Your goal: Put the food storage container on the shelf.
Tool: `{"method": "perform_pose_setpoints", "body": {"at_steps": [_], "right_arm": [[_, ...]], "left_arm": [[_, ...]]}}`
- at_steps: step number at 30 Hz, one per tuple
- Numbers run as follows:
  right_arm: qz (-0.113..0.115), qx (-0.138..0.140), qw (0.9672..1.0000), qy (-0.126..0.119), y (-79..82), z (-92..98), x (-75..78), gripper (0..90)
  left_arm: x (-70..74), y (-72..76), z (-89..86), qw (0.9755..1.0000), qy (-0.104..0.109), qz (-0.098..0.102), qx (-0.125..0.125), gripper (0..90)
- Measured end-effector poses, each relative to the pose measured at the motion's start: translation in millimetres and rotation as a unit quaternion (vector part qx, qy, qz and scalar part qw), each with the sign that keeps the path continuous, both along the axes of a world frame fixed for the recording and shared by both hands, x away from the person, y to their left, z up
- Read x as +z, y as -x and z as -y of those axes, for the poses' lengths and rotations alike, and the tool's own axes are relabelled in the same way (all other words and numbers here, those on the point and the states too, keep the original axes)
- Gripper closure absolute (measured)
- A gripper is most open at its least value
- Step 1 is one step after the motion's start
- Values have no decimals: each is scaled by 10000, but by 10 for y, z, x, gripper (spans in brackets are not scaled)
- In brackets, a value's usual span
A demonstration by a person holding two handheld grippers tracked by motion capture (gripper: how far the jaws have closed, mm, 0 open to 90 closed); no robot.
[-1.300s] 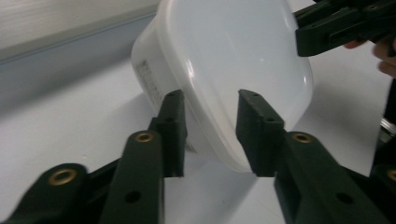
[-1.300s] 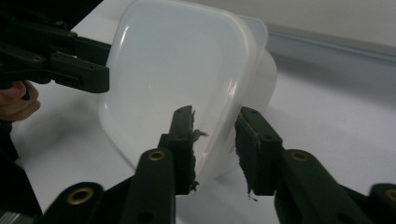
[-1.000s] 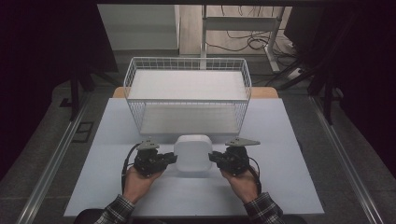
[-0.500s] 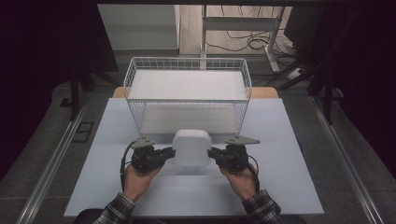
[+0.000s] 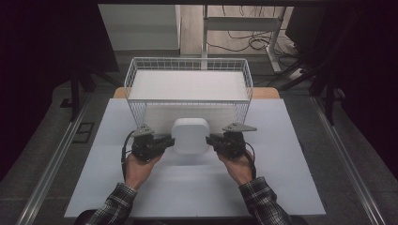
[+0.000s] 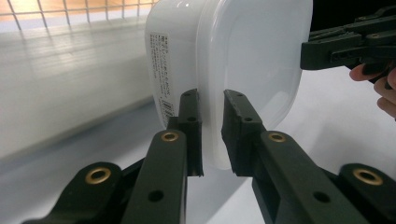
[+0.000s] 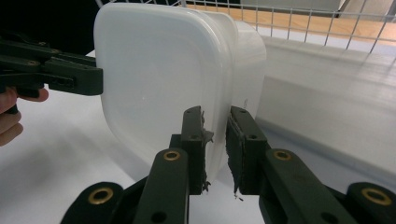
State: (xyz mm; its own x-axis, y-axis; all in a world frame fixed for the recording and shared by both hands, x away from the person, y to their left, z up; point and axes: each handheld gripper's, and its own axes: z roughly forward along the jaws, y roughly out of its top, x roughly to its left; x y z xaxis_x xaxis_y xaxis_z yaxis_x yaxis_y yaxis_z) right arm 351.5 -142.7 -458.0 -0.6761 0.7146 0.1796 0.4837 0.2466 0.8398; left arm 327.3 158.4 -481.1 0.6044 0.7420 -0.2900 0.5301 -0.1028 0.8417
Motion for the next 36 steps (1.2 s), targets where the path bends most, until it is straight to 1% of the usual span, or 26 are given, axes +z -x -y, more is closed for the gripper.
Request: {"method": "perform_pose_setpoints", "body": {"at_steps": [1, 2, 3, 4, 5, 6, 7, 10, 11, 12, 16, 23, 24, 27, 28, 29, 32, 33, 34, 36], "right_arm": [[0, 0, 10000, 0, 0, 0, 0, 766], [4, -7, 10000, 29, -75, -22, -13, 765], [4, -7, 10000, 29, -75, -22, -13, 765], [10, -46, 10000, 72, -144, -42, -30, 762], [-4, -71, 9999, 89, -174, -51, -37, 761], [5, -94, 9999, 95, -207, -58, -48, 760], [5, -94, 9999, 95, -207, -58, -48, 760], [-56, -173, 9998, 110, -297, -71, -84, 757], [-56, -173, 9998, 110, -297, -71, -84, 757], [-82, -184, 9997, 121, -325, -71, -100, 756], [-158, -212, 9996, 124, -377, -74, -139, 754], [-160, -307, 9992, 194, -462, -93, -191, 747], [-159, -309, 9993, 153, -471, -94, -194, 746], [-169, -284, 9994, 145, -486, -99, -188, 745], [-91, -267, 9994, 192, -494, -119, -184, 733], [-91, -267, 9994, 192, -494, -119, -184, 733], [-39, -249, 9995, 211, -519, -134, -180, 717], [-11, -255, 9994, 233, -535, -145, -179, 707], [27, -279, 9993, 261, -548, -159, -178, 695], [32, -295, 9991, 296, -565, -170, -182, 679]], "left_arm": [[0, 0, 0, 10000, 0, 0, 0, 786], [-19, -60, -2, 10000, 10, -14, 37, 786], [-19, -60, -2, 10000, 10, -14, 37, 786], [-36, -120, 2, 10000, 0, -20, 72, 786], [-36, -120, 2, 10000, 0, -20, 72, 786], [-49, -175, 7, 9999, 4, -19, 100, 786], [-49, -175, 7, 9999, 4, -19, 100, 786], [-74, -251, 17, 9999, -5, -56, 108, 786], [-74, -251, 17, 9999, -5, -56, 108, 786], [-94, -275, 22, 9998, 24, -115, 132, 785], [-133, -331, 30, 9998, 27, -146, 159, 783], [-185, -410, 52, 9996, 3, -173, 220, 779], [-201, -433, 41, 9994, 84, -213, 259, 777], [-210, -453, 29, 9993, 57, -223, 287, 772], [-216, -460, 22, 9993, 101, -214, 281, 768], [-220, -464, 22, 9993, 112, -202, 288, 768], [-217, -475, 52, 9995, -27, -52, 326, 744], [-219, -481, 56, 9994, -45, -19, 332, 730], [-227, -498, 65, 9993, -30, 4, 362, 718], [-228, -515, 77, 9992, -4, 6, 411, 705]]}}
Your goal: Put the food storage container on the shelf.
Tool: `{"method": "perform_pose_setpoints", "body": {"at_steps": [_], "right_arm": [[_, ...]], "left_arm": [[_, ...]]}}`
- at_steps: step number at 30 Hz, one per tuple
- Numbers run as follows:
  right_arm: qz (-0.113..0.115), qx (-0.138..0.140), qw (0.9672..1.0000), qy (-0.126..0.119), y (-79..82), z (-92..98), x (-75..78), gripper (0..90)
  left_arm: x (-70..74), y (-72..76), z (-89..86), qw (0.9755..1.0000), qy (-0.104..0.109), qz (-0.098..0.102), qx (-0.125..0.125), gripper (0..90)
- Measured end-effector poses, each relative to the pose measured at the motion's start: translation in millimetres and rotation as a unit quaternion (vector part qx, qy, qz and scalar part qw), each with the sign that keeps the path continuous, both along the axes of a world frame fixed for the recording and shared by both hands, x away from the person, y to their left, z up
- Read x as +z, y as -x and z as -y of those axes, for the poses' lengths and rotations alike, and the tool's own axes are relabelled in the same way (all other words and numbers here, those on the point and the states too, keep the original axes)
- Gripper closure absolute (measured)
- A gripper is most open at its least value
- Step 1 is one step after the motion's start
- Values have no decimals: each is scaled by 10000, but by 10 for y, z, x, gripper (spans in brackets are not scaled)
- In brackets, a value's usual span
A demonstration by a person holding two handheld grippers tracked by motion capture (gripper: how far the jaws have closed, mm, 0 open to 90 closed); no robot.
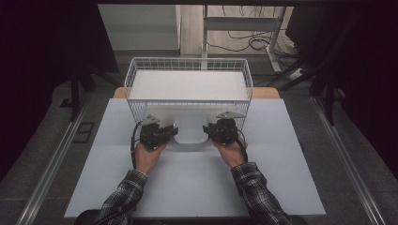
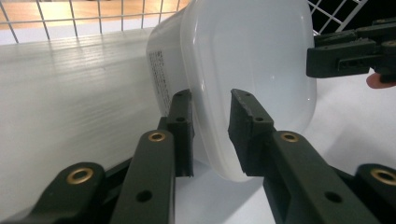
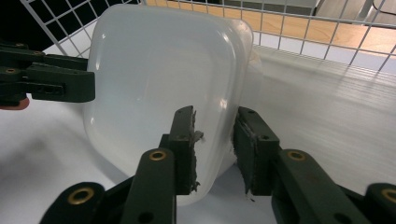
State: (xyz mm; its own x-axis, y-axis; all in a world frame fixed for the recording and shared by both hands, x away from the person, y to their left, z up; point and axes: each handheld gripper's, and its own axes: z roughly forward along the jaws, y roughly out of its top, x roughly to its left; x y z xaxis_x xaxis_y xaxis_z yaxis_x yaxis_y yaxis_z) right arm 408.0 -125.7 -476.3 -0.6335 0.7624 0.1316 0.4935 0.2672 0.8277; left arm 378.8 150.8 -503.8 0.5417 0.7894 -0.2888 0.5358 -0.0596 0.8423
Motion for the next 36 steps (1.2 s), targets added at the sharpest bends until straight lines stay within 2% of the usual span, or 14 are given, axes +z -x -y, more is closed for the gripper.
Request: {"method": "perform_pose_setpoints", "body": {"at_steps": [4, 5, 6, 10, 16, 22, 23, 26, 28, 31, 32, 33, 36], "right_arm": [[12, -49, 10000, -80, -34, 7, -9, 646], [12, -49, 10000, -80, -34, 7, -9, 646], [64, -92, 9999, 48, -56, -14, -19, 640], [134, -197, 9997, -7, -100, -26, -16, 628], [174, -301, 9994, 22, -186, -44, 2, 616], [173, -321, 9993, 34, -236, -51, 22, 620], [153, -313, 9994, 9, -237, -45, 29, 620], [140, -298, 9994, -74, -225, -16, 65, 621], [111, -209, 9996, -163, -195, 19, 102, 627], [85, -128, 9996, -230, -164, 49, 117, 637], [52, -27, 9996, -284, -126, 81, 124, 667], [52, -27, 9996, -284, -126, 81, 124, 667], [47, 222, 9993, -301, -21, 133, 128, 757]], "left_arm": [[12, -44, 8, 9999, -69, 49, 68, 673], [12, -44, 8, 9999, -69, 49, 68, 673], [24, -63, 34, 9996, -153, 150, 180, 673], [56, -133, 36, 9993, -254, 155, 204, 650], [64, -234, 21, 9993, -136, 69, 342, 605], [81, -284, 36, 9986, -246, 54, 461, 521], [90, -285, 36, 9986, -212, 86, 479, 502], [154, -249, 17, 9988, -113, 131, 466, 463], [178, -217, 21, 9990, -63, 155, 420, 395], [207, -128, 18, 9992, -45, 248, 295, 346], [214, -60, 8, 9995, 24, 220, 216, 323], [214, -60, 8, 9995, 24, 220, 216, 305], [214, 95, -11, 9995, 23, 318, -16, 235]]}}
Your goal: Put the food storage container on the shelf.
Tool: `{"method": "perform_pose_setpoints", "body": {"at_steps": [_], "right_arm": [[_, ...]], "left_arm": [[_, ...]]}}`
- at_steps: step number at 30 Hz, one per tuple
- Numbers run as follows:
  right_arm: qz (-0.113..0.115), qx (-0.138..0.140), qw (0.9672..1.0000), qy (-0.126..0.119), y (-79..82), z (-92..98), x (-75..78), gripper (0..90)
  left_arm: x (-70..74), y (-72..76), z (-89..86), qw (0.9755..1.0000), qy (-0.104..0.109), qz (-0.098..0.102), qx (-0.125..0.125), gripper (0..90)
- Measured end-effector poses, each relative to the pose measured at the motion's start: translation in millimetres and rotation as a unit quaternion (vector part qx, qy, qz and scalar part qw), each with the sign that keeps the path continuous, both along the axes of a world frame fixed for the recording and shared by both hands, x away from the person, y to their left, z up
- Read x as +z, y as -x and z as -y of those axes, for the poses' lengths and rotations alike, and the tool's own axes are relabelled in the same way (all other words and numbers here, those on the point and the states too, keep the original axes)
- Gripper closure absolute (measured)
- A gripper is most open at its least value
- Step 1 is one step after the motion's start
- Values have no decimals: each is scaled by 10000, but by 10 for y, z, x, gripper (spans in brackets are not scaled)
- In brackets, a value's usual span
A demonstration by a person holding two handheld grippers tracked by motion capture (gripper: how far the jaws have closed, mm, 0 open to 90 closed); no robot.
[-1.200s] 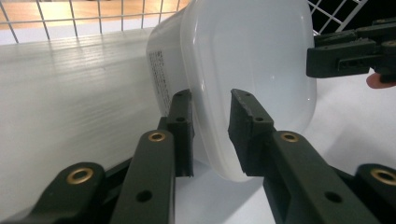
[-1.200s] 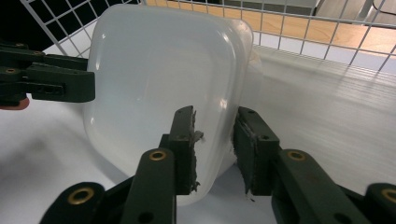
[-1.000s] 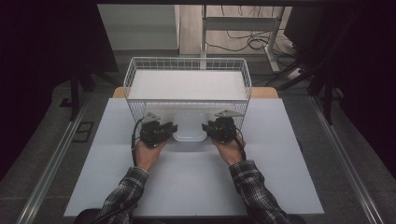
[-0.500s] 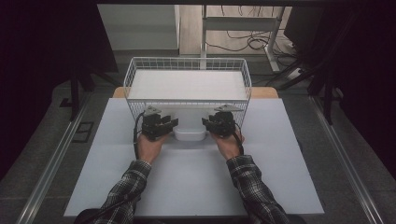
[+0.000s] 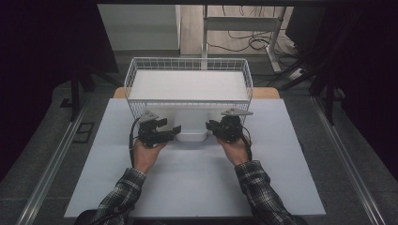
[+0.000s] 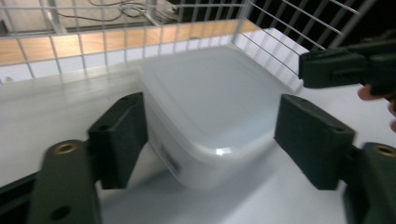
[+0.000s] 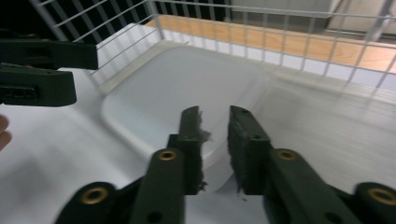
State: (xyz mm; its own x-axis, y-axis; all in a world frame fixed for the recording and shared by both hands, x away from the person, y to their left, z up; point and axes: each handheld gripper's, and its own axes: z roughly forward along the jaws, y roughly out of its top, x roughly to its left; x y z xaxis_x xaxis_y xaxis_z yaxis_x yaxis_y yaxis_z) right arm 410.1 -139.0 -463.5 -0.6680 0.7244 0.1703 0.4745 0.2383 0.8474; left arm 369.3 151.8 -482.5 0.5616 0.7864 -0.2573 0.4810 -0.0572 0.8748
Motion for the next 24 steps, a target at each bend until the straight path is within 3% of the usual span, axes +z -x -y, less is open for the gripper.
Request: {"method": "perform_pose_setpoints", "body": {"at_steps": [3, 6, 13, 16, 21, 24], "right_arm": [[38, 131, 9999, 46, 59, 15, 6, 799], [73, 413, 9990, 120, 167, 15, 12, 882], [165, 570, 9981, 146, 303, -8, 35, 888], [132, 546, 9984, 76, 362, -13, 31, 889], [105, 650, 9978, 118, 389, -45, -2, 888], [119, 880, 9957, 259, 431, -115, -51, 886]], "left_arm": [[-6, 77, -4, 9999, -33, -3, -117, 146], [-10, 199, 17, 9995, -228, -12, -234, 75], [-59, 429, 12, 9991, -294, 132, -291, 33], [-143, 600, -36, 9977, -473, 260, -399, 18], [-200, 760, -91, 9965, -662, 350, -360, 7], [-260, 883, -128, 9958, -748, 389, -344, 5]]}}
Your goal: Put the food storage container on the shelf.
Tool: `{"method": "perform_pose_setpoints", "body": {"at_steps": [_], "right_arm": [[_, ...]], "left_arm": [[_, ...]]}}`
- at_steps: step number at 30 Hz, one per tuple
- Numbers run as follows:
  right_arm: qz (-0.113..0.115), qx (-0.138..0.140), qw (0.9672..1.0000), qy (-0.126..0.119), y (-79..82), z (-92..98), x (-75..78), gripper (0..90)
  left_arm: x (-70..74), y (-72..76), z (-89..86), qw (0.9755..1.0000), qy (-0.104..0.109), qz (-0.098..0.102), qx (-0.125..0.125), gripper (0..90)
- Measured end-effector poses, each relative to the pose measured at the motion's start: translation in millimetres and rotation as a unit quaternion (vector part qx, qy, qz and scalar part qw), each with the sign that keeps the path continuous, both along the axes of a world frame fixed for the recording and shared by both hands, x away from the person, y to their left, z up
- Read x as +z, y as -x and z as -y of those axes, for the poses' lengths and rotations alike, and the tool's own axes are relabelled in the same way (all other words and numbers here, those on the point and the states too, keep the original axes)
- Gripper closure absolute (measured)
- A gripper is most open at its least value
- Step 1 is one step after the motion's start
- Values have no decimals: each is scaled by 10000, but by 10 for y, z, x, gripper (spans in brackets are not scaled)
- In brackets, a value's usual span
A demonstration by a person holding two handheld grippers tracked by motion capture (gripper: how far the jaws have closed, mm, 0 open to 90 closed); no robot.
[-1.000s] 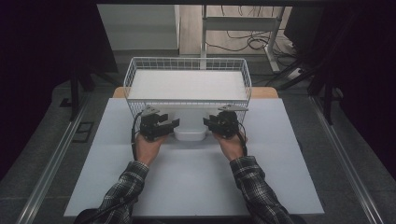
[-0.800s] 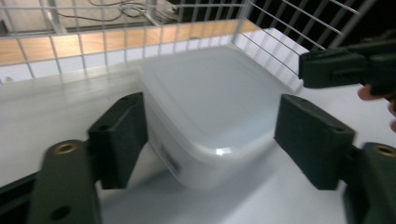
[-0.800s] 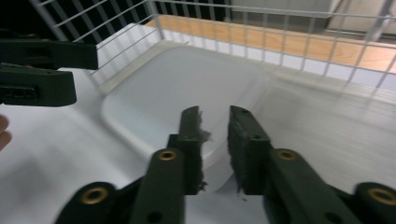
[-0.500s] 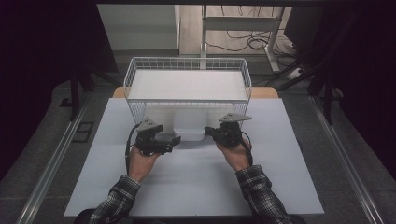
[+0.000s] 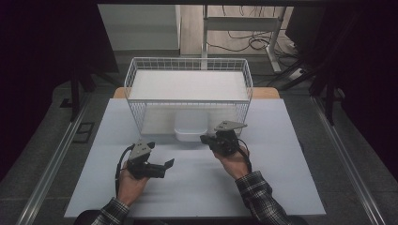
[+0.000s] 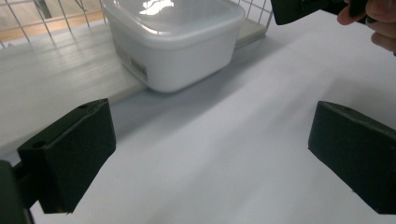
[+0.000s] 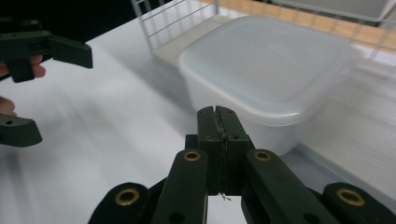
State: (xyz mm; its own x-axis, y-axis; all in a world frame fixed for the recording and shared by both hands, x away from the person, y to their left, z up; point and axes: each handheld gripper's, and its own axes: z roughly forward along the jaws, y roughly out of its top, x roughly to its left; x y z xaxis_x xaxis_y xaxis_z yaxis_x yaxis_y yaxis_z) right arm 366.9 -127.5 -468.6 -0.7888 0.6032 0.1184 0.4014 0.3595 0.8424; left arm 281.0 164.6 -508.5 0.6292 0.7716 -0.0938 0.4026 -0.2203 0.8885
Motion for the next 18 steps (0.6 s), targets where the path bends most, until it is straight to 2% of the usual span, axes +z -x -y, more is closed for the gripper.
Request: {"method": "perform_pose_setpoints", "body": {"at_steps": [6, 18], "right_arm": [[-26, 227, 9996, 175, 44, -134, -70, 887], [-84, 157, 9992, 367, -64, -334, -223, 888]], "left_arm": [[-79, 102, -1, 9999, -117, -66, -29, 4], [-113, 202, -13, 9998, -86, -117, -146, 3]]}}
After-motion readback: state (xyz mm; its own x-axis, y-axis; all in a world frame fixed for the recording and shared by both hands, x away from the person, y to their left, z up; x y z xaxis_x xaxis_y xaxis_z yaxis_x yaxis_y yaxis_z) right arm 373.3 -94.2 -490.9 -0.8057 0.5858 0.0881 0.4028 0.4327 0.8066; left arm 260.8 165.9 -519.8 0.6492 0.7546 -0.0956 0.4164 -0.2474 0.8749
